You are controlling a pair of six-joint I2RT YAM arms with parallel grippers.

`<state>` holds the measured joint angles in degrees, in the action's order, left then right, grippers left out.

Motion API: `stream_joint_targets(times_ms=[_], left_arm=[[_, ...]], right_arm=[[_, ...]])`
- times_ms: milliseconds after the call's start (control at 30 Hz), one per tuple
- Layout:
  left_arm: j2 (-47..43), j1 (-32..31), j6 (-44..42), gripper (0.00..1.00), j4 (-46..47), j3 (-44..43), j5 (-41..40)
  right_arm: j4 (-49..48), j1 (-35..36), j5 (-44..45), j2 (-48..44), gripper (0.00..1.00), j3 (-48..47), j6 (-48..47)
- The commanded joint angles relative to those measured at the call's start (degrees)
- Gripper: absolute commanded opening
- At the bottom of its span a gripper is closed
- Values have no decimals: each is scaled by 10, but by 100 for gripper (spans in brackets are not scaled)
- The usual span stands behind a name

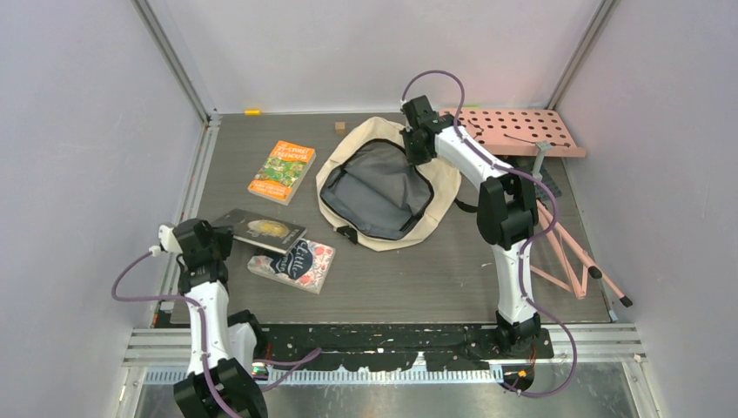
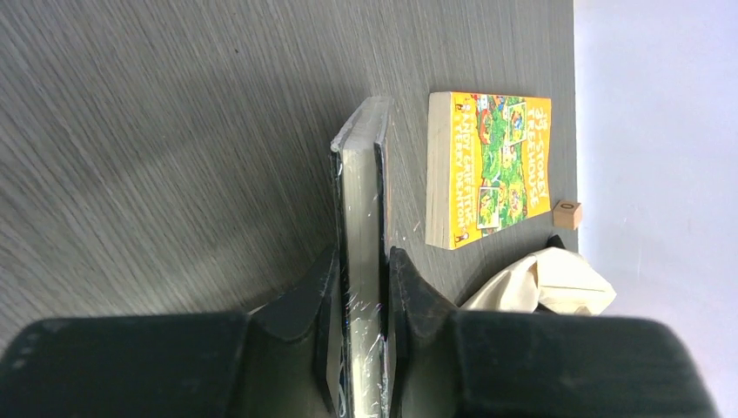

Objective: Pack the student bag
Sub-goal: Pick up the book from the center of the board.

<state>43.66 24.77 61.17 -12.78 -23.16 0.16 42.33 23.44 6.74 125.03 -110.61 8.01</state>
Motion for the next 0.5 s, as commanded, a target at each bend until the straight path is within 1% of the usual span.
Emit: stream_joint_targets(times_ms=[0,67,100,133,167,233,300,467], left_arm=[[-7,1,-88,0,-43,-50,-15],[7,1,-101,0,-40,-72,27],[14,1,-106,0,-34,-84,47],[21,1,-108,0,-30,-98,63],[28,1,-109,0,-27,-112,75],[39,1,-113,0,-20,-141,99],[51,1,-115,0,-18,-173,118],[87,-2,-114,0,-17,-250,190]], right_arm=[[11,-9,20,-54,19,-5,-5],[16,-9,22,-55,32,-7,-4],[17,-9,23,-58,43,-7,-3],[17,-8,23,-60,50,-8,0],[18,-8,19,-64,61,-9,1],[23,-9,13,-70,71,-15,6],[34,-9,9,-75,78,-31,13],[60,-9,-7,-89,83,-80,26]])
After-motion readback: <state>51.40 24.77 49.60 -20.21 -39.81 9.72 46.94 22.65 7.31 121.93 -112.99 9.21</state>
